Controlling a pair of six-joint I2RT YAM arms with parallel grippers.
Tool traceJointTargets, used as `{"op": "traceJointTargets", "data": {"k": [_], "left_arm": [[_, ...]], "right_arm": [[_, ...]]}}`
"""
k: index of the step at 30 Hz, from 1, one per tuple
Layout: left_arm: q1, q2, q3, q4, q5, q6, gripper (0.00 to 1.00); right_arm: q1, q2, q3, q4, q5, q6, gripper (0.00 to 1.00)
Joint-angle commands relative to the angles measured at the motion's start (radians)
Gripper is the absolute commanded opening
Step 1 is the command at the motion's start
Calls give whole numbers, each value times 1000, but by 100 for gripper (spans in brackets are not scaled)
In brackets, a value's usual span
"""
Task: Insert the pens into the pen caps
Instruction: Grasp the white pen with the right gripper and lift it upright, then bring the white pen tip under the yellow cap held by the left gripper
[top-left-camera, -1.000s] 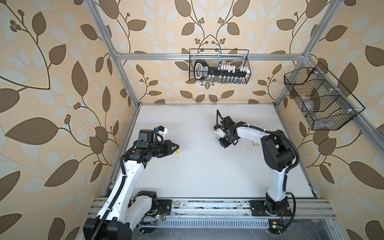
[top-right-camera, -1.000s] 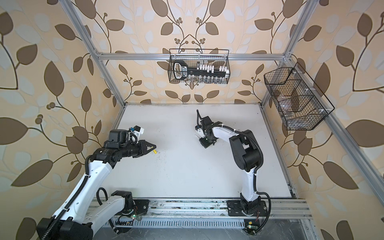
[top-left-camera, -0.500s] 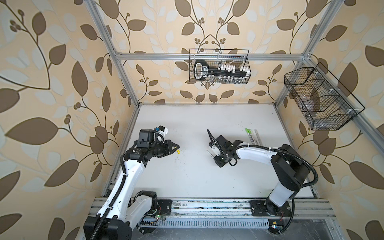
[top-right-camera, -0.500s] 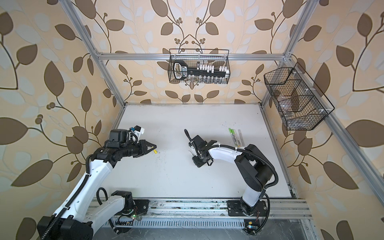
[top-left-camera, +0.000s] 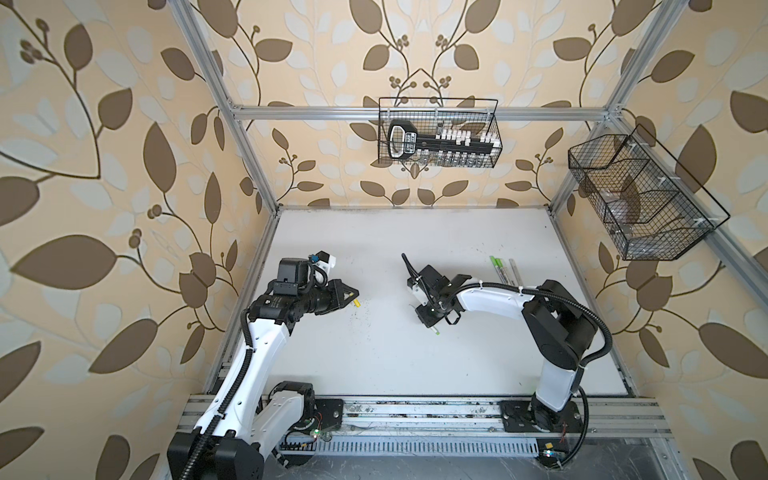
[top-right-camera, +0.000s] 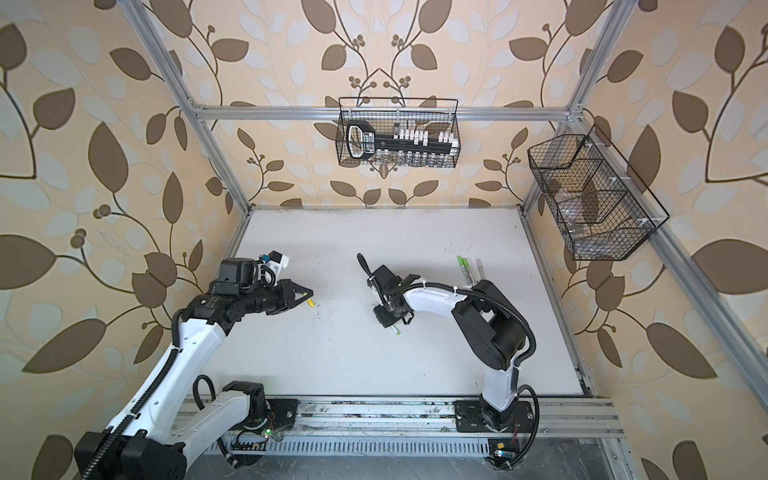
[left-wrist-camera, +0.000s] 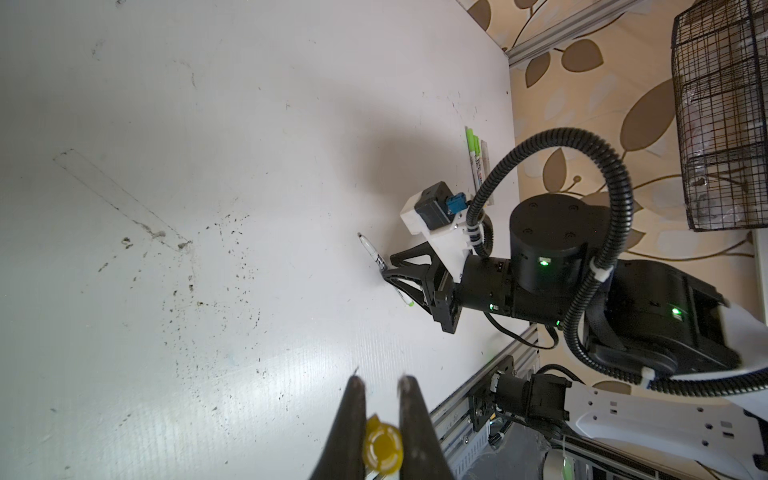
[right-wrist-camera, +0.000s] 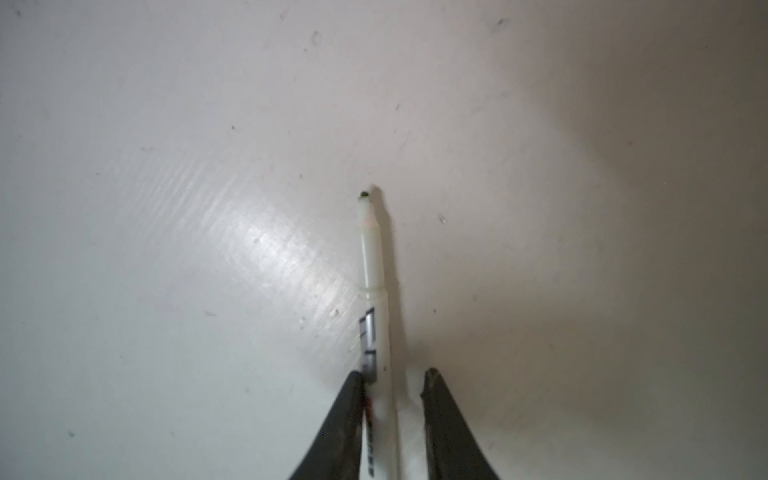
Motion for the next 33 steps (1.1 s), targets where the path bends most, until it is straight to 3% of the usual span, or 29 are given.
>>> {"op": "traceJointTargets", "data": {"k": [1, 8, 15, 26, 33], "left_arm": [[12, -10, 12, 16, 13, 8, 0], [14, -9, 15, 19, 10, 5, 0], [14, 11, 29, 114, 0, -55, 0], [14, 126, 35, 434, 213, -175, 0], [12, 147, 87, 380, 322, -83, 0]], "right_arm": [[20, 48, 31, -42, 17, -16, 23], [38, 52, 52, -48, 26, -13, 9], [36, -46, 12, 77, -51, -4, 7], [59, -315, -203, 404, -283, -55, 6], [86, -413, -260, 567, -415, -50, 6]]}}
